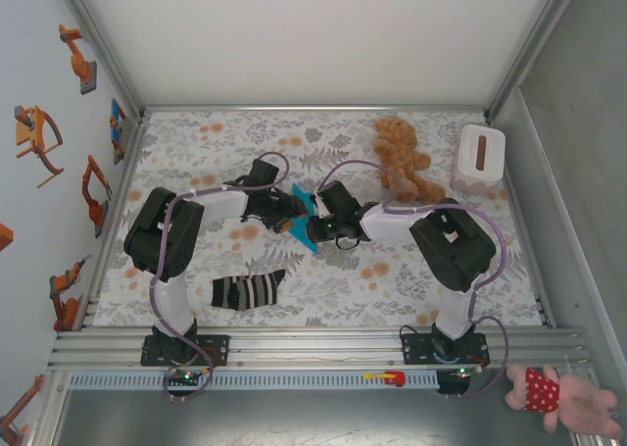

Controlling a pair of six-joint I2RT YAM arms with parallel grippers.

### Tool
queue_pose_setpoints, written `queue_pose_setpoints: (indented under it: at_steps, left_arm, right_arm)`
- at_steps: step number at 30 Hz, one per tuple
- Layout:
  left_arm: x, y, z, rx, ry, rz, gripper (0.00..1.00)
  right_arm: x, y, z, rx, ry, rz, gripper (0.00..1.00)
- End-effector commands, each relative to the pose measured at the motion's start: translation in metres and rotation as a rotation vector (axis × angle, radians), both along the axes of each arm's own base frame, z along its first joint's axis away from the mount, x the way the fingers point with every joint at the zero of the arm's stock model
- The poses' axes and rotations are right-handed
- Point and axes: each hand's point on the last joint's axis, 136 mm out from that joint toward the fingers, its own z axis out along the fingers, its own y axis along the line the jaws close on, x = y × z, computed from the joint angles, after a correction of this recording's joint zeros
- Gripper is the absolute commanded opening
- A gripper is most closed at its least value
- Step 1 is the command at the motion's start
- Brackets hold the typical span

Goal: Fold a paper plane with a square sheet of paper (pick it up from the middle)
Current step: Fourth fold the wing at the center of the table.

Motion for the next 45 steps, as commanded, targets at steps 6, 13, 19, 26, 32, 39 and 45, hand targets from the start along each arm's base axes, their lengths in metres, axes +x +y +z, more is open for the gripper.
queue_pose_setpoints:
  at_steps: [6,13,19,26,32,39,45]
  left_arm:
    - [-0.03,0.035,-0.025,0.119,0.062,0.05,0.5]
    - [-0.016,0.037,0.015,0.048,-0.07,0.086,0.5]
    - [-0.016,0.051,0.022,0.026,-0.12,0.133,0.48]
    - [-0.014,0.031,0.042,-0.078,-0.196,0.07,0.41]
    - [-0.019,0.001,0.038,-0.107,-0.193,-0.022,0.31]
    - [-0.019,-0.014,0.022,-0.136,-0.15,-0.034,0.22]
    - [-0.021,-0.008,0.016,-0.103,-0.153,-0.029,0.21]
  right_arm:
    - [-0.006,0.008,-0.005,0.002,0.034,0.043,0.0]
    - [-0.013,0.01,-0.008,0.018,0.087,0.064,0.0]
    - [-0.018,0.015,-0.009,0.05,0.147,0.084,0.0]
    - [-0.011,-0.013,-0.003,-0.001,0.126,0.017,0.0]
    - [-0.013,-0.045,0.005,-0.084,0.07,-0.044,0.0]
    - [-0.023,-0.044,-0.001,-0.074,0.111,-0.027,0.0]
    - [-0.028,-0.029,-0.003,-0.018,0.168,0.023,0.0]
